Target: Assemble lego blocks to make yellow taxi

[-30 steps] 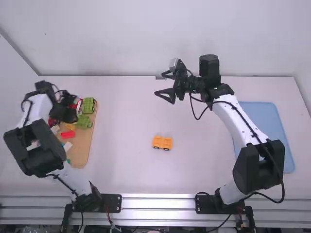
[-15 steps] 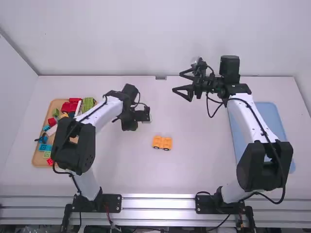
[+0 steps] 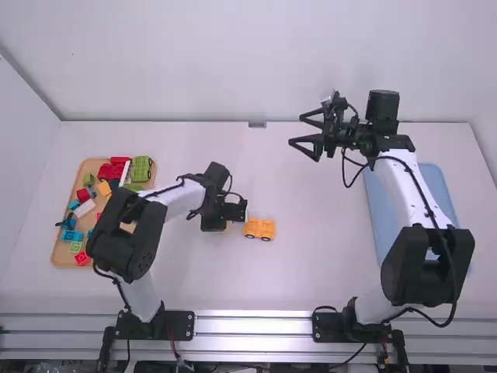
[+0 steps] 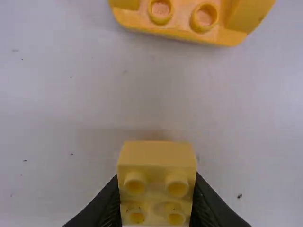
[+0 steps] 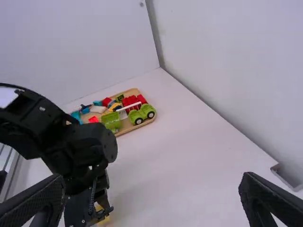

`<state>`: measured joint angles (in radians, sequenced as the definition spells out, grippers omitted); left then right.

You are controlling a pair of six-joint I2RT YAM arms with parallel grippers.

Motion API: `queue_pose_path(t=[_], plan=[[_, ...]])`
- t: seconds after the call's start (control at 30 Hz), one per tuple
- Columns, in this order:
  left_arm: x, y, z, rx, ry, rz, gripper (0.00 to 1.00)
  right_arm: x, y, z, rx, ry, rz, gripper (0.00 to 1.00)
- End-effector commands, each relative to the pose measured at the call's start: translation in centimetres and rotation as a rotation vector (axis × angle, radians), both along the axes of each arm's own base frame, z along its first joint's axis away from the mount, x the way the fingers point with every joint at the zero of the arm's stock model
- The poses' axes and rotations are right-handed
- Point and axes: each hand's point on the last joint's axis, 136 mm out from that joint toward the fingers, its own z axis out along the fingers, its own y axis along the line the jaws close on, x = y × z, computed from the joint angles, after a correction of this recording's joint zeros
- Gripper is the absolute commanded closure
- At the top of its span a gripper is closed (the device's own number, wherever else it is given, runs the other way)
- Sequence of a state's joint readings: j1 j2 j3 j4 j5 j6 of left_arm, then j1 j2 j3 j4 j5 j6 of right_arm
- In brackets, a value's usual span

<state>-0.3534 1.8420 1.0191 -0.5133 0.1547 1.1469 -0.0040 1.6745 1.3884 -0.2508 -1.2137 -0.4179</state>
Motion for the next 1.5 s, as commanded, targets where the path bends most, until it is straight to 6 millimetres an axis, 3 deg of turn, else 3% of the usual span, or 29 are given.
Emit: queue_pose_path(t=[0.0, 0.03, 0.07, 0.2, 0.33, 0.43, 0.5, 0.57, 0.7, 0.83, 1.03, 1.17, 1.23, 1.33, 1.47], plan=[[-0.4, -0.3, -0.3, -0.022, 0.007, 0.003, 0.48, -0.2, 0.7, 0.9, 0.010, -0.025, 0.031, 0.02], [-0.3, -0.3, -0.3, -0.022, 0.006, 0.003, 0.46, -0.2, 0.7, 0.9, 0.010, -0.025, 0.031, 0.02], [-0.1, -0.3, -0.3, -0.024, -0.007, 0.002, 0.00, -0.3, 0.9, 0.9, 0.010, -0.026, 0.036, 0.02], [0.9, -0.7, 0.2, -0.040, -0.036, 0.012, 0.01, 0.0, 1.0, 0.6, -0.008, -0.028, 0.020, 0.02], [1.6, -2.1, 2.5, -0.219, -0.042, -0.011, 0.01, 0.4, 0.8, 0.3, -0.024, -0.028, -0.003, 0.02], [1.6, -2.7, 4.5, -0.418, -0.030, -0.055, 0.01, 0.5, 0.4, 0.4, -0.025, -0.037, -0.008, 0.02], [1.2, -3.4, 7.3, -0.701, -0.025, -0.094, 0.01, 0.7, -0.1, 0.3, -0.033, -0.049, -0.020, 0.02], [1.2, -3.1, 8.1, -0.791, -0.030, -0.081, 0.01, 0.8, -0.2, 0.2, -0.038, -0.046, -0.027, 0.02], [2.1, -0.8, 7.0, -0.813, -0.046, 0.044, 0.01, 0.6, -0.3, -1.2, -0.097, -0.057, -0.034, 0.02], [1.4, 0.0, 6.6, -0.880, 0.025, 0.174, 0.01, -0.4, 0.3, -1.8, -0.133, -0.121, 0.024, 0.02], [0.9, 0.4, 4.7, -0.847, -0.057, 0.127, 0.01, -0.7, 0.7, -2.0, -0.136, -0.122, 0.039, 0.02], [0.9, 0.3, 4.2, -0.856, -0.079, 0.142, 0.01, -3.6, 1.6, -2.5, -0.121, -0.187, 0.170, 0.02], [0.7, 0.3, 4.0, -0.849, -0.082, 0.134, 0.01, -6.7, 2.1, -1.0, -0.002, -0.285, 0.291, 0.02], [0.5, 0.4, 3.9, -0.842, -0.090, 0.113, 0.01, -7.7, 1.9, -0.5, 0.041, -0.274, 0.303, 0.01], [0.7, 0.4, 3.6, -0.842, -0.094, 0.115, 0.01, -9.0, 3.2, -2.1, -0.029, -0.257, 0.352, 0.02]])
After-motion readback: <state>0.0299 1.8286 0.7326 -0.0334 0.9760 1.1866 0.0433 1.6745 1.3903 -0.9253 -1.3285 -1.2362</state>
